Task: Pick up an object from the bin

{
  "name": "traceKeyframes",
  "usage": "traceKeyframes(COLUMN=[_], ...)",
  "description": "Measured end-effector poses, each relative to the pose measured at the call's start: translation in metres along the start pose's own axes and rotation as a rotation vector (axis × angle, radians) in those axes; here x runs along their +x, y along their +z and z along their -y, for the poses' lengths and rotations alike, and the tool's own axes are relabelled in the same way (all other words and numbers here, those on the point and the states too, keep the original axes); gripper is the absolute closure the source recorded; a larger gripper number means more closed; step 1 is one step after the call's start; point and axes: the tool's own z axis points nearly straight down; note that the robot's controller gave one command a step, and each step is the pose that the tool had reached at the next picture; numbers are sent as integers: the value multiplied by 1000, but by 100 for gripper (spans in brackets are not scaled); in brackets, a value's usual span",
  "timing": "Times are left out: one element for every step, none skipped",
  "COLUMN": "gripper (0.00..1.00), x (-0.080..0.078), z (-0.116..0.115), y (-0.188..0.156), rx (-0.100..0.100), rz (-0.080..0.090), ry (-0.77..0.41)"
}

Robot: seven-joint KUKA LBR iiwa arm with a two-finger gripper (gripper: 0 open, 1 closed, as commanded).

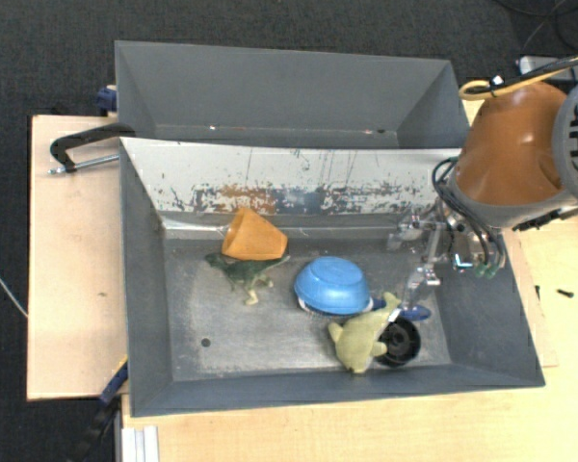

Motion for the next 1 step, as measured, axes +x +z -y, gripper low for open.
traceKeyframes(gripper=[0], x=[-4], z=[-80], y=[73], rx=[3], rz=[24], ry=[-89])
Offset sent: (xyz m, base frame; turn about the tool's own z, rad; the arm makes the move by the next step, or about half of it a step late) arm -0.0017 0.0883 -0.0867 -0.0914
